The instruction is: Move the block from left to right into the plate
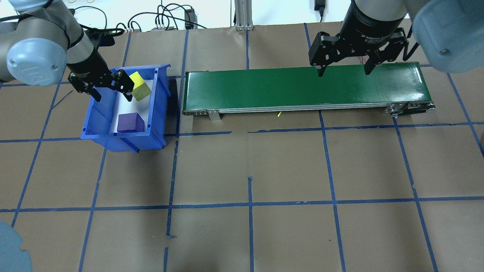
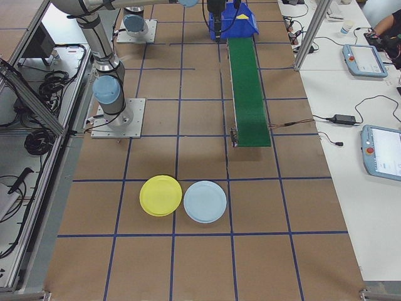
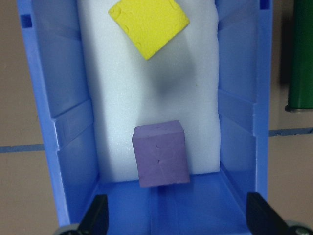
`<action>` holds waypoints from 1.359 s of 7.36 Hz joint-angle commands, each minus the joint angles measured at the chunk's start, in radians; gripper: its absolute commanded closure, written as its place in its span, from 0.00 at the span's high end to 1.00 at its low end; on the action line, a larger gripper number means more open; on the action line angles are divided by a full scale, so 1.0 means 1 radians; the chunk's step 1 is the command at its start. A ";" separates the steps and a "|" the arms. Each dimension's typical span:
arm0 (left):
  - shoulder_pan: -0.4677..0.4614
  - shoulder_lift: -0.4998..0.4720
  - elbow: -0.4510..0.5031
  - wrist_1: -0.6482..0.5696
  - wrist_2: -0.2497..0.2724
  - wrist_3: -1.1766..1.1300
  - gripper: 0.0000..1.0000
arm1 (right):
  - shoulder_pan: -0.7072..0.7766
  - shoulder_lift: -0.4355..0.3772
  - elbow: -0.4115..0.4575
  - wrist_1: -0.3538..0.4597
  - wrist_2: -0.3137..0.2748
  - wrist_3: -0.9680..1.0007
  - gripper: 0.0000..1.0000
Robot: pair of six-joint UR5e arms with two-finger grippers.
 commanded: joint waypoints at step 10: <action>0.006 -0.093 -0.113 0.153 0.010 -0.025 0.29 | -0.003 -0.001 0.001 0.004 -0.006 -0.002 1.00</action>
